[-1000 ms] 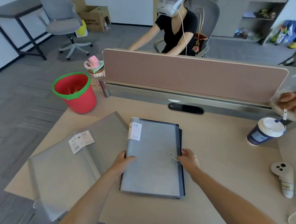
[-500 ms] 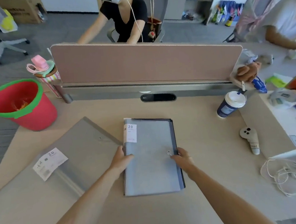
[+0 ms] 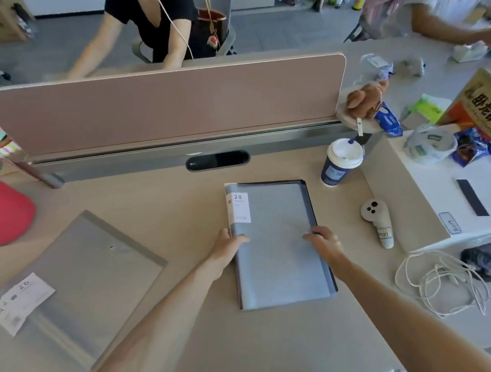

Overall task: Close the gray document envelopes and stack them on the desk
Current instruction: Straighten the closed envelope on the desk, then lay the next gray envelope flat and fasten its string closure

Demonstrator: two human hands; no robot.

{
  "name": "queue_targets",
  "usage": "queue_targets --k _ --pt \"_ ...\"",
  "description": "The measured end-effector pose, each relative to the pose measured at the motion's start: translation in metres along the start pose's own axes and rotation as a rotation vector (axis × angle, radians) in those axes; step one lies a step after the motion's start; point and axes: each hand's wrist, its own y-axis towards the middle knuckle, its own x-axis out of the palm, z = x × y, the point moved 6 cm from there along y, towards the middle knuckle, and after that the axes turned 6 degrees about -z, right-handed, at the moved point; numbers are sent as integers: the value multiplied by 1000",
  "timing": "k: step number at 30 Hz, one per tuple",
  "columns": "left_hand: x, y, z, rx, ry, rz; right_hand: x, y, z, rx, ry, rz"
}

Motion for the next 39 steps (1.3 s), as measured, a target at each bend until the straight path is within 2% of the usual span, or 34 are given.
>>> queue_targets --k 8,10,12,15,19,22,28,32,37,39 --pt "33 6 16 69 -131 60 -43 22 -6 -75 -159 -75" --pt "34 3 18 96 -159 64 -46 15 -15 -162 -268 -11" --pt "34 -4 16 139 -49 65 -38 2 -32 -295 -335 52" --pt "25 -18 3 151 205 108 -2 -18 -57 -453 -408 -20" --pt "-12 -38 -24 99 334 159 67 -41 -85 -548 -480 -179" --pt "-59 -62 -54 74 263 239 126 -60 -100 -599 -489 -281" --pt "-159 -124 -132 61 96 410 250 -102 -114 -701 -698 -506" --pt "-216 -155 -179 4 123 431 321 -112 -112 -539 -706 -603" --pt "-258 -161 -211 -109 630 369 362 -104 -113 -399 -662 -564" --pt "-267 -153 -222 -164 751 324 364 -109 -113 -344 -642 -523"
